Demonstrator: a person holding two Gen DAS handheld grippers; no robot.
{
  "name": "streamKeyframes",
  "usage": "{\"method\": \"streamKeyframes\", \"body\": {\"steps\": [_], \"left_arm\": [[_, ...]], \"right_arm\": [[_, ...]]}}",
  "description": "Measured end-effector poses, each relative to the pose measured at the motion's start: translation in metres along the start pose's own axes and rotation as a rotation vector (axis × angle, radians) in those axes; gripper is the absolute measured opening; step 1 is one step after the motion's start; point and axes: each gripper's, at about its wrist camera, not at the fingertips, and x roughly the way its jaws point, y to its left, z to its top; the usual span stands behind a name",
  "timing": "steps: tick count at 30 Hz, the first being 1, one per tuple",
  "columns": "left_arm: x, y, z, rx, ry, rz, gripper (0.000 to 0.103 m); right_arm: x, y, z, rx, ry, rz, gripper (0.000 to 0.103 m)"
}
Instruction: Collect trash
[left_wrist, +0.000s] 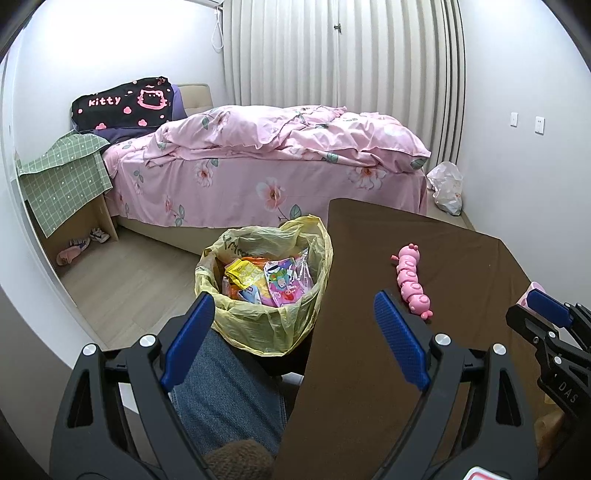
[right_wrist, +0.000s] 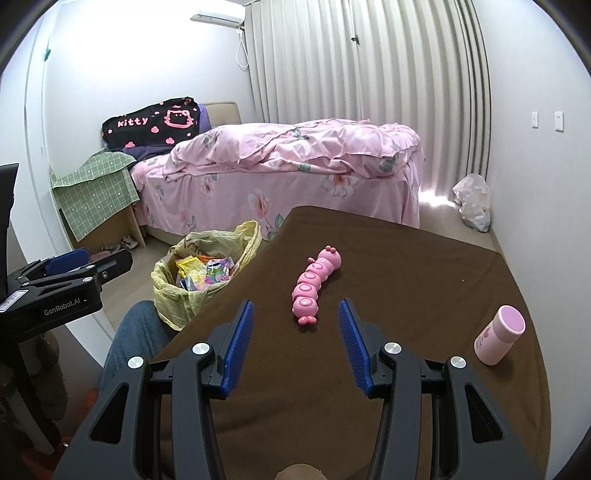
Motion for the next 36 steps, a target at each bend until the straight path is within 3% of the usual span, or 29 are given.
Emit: {"method": "streamKeyframes", "body": {"steps": [36], "left_arm": [[-0.0031,-0.0022,-0.0014,0.015,-0.001,-0.011,0.084]], "right_arm": [[-0.0021,-0.0030,0.0020,-0.003,-0.005,0.000,0.045]]}}
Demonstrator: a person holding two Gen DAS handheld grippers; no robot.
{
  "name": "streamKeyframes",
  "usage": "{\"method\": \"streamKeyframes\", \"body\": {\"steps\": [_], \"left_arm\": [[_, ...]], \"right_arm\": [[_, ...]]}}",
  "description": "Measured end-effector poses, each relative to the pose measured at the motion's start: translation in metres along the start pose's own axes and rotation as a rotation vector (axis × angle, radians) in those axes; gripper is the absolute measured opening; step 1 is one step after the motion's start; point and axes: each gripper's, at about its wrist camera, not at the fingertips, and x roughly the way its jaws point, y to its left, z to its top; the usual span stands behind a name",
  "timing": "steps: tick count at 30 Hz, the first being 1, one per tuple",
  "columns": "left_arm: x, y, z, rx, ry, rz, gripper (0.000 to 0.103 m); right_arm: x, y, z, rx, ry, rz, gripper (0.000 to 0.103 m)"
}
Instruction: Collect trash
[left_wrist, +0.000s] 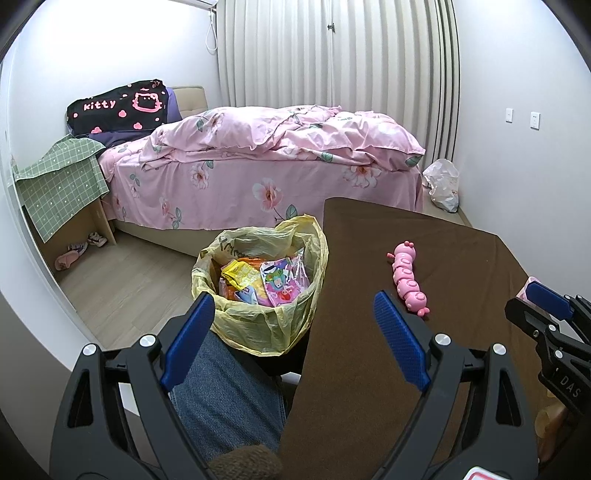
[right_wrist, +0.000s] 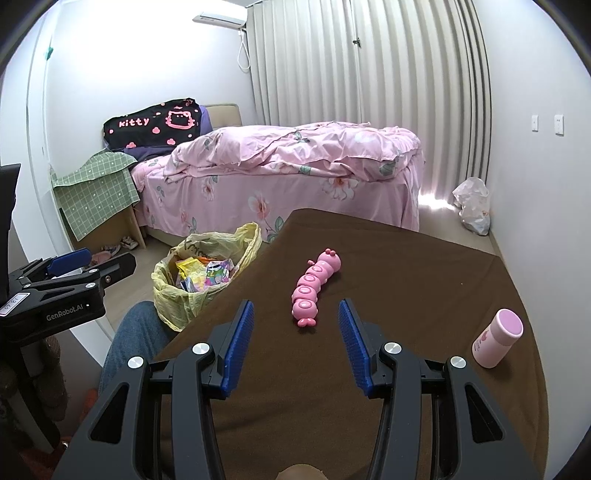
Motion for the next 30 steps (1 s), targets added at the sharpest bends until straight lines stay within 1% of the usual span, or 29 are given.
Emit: {"method": "streamKeyframes", "body": {"steps": [30], "left_arm": [[0.0019,0.0040,0.0011,0.001,0.002,0.001,0.084]], "right_arm": [[0.0009,-0.0003,0.0032,-0.005,-0.002,0.005,0.045]]}}
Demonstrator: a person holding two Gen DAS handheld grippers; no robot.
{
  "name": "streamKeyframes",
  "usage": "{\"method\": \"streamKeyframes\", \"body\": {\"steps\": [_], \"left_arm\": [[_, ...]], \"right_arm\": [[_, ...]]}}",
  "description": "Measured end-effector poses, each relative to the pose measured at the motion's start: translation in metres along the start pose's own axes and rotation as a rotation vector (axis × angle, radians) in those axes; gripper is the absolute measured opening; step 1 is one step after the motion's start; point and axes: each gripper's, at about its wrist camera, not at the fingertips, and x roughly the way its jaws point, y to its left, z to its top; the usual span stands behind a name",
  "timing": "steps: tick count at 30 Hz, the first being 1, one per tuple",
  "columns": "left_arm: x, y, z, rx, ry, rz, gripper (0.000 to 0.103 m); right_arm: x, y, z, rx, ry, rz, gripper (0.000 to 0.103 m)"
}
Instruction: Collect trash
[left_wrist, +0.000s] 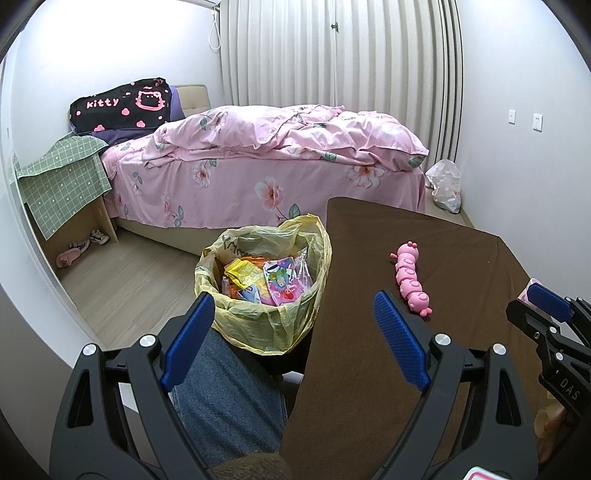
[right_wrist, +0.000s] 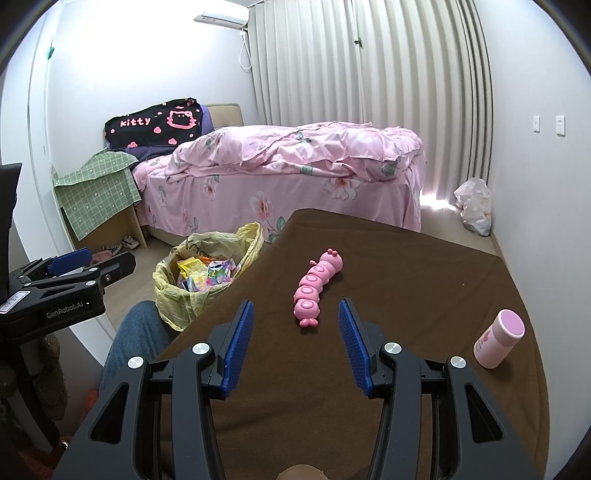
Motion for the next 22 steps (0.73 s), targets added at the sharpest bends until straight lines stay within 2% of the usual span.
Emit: {"method": "streamKeyframes", "body": {"steps": [15,18,21,22], "left_arm": [[-0.002,-0.004,-0.002,0.014,0.000,-0.011,0.083],[0.022,-0.014,-0.004,-0.001,0.098,-0.100,0.083],[0.072,-0.040,-0.011,0.021,0.241,-0.147,0.088],[0.085,-0.048,-0.014,0.025,0.261,-0.157,0.089]], "right_arm": [[0.001,-0.002,-0.001,-0.015,0.004,-0.023,0.045],[0.010,-0.022,-0.002,0.011,0.027,-0.036,0.046],[0.050,-0.063,-0.011,0.059,0.109,-0.035,0.052],[0.069,-0.076,-0.016,0.051,0.161,-0.035,0.052]]}}
